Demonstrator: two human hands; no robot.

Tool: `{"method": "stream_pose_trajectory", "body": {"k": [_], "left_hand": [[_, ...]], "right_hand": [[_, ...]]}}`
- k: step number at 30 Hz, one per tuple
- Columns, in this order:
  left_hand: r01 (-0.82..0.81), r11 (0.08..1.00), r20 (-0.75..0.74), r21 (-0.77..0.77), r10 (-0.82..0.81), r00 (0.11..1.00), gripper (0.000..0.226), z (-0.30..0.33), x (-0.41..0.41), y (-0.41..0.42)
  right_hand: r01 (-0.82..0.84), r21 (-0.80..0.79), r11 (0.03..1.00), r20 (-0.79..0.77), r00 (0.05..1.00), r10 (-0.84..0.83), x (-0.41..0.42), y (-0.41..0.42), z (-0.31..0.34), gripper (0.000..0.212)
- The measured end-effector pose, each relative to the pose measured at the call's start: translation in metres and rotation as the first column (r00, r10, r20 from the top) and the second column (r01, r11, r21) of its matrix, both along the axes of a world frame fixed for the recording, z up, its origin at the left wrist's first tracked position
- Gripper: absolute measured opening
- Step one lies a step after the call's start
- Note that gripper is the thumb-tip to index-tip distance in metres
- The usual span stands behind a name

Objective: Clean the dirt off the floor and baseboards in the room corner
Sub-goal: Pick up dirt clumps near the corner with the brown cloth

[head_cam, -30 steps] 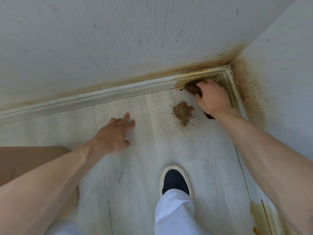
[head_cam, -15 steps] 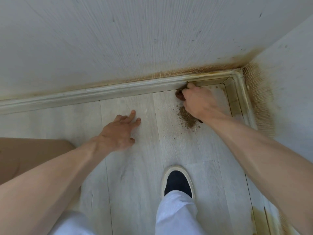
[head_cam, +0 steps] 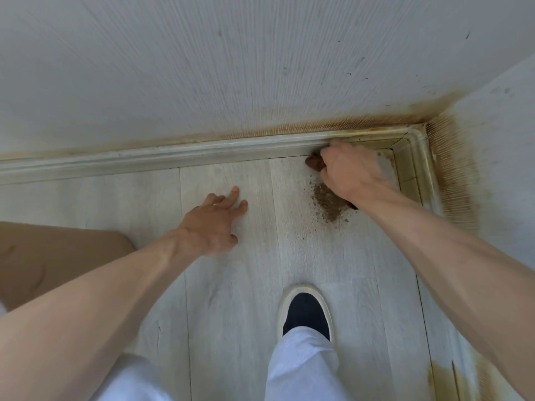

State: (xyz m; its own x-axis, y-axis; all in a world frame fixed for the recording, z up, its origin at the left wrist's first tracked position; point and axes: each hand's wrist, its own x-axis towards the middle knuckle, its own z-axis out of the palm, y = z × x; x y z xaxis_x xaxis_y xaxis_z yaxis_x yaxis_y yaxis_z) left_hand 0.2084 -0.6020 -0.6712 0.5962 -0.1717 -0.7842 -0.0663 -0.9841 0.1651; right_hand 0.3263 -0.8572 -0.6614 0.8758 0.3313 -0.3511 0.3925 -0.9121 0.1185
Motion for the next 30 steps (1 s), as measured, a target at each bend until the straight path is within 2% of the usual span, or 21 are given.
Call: {"method": "stream_pose_trajectory", "body": {"k": [2, 7, 12, 17, 21, 26, 30], "left_hand": [[0.000, 1.000, 0.004, -0.001, 0.000, 1.000, 0.083, 0.000, 0.000, 0.001], [0.001, 1.000, -0.001, -0.001, -0.001, 1.000, 0.082, 0.001, 0.001, 0.000], [0.017, 1.000, 0.005, -0.001, -0.017, 1.000, 0.083, 0.001, -0.001, 0.002], [0.017, 1.000, -0.002, 0.003, -0.017, 1.000, 0.084, 0.002, 0.000, 0.001], [0.002, 1.000, -0.006, -0.001, -0.002, 1.000, 0.084, 0.002, -0.001, 0.001], [-0.004, 1.000, -0.008, -0.002, 0.004, 1.000, 0.084, 0.001, 0.000, -0.001], [0.005, 1.000, -0.010, -0.002, -0.005, 1.000, 0.084, 0.002, 0.000, 0.000]], "right_hand": [[0.023, -0.010, 1.000, 0.034, 0.999, -0.023, 0.001, 0.004, 0.000, 0.020], [-0.018, 0.036, 0.999, -0.054, 0.998, 0.020, -0.009, 0.017, -0.012, 0.023], [0.061, 0.000, 0.998, 0.053, 0.997, -0.061, -0.003, 0.004, -0.007, 0.019], [-0.028, 0.018, 0.999, -0.017, 0.999, 0.029, -0.008, 0.016, -0.014, 0.019], [0.014, -0.040, 0.999, 0.083, 0.997, -0.011, 0.001, 0.015, -0.004, 0.018], [-0.077, -0.024, 0.997, -0.020, 0.997, 0.076, -0.015, 0.034, -0.014, 0.022], [-0.055, -0.058, 0.997, 0.033, 0.998, 0.057, -0.003, 0.010, 0.001, 0.019]]}}
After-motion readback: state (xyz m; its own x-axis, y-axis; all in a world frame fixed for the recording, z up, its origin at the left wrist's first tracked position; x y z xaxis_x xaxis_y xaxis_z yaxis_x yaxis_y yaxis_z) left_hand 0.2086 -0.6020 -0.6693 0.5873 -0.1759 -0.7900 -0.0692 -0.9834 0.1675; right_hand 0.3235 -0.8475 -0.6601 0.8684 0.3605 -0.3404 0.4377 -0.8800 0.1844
